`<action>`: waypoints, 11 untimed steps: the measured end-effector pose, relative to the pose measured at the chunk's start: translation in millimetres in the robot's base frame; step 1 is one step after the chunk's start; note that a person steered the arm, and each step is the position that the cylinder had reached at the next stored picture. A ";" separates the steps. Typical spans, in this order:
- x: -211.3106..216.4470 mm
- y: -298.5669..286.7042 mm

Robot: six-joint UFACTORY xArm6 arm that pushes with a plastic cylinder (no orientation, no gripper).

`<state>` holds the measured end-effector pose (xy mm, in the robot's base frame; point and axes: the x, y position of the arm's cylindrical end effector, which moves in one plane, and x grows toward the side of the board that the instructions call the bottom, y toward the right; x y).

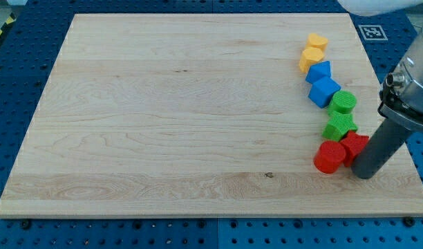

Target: Slide the red circle towards bottom right

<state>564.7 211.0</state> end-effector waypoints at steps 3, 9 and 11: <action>5.5 -2.6; -15.5 -75.8; -42.2 -75.7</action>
<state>522.6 135.2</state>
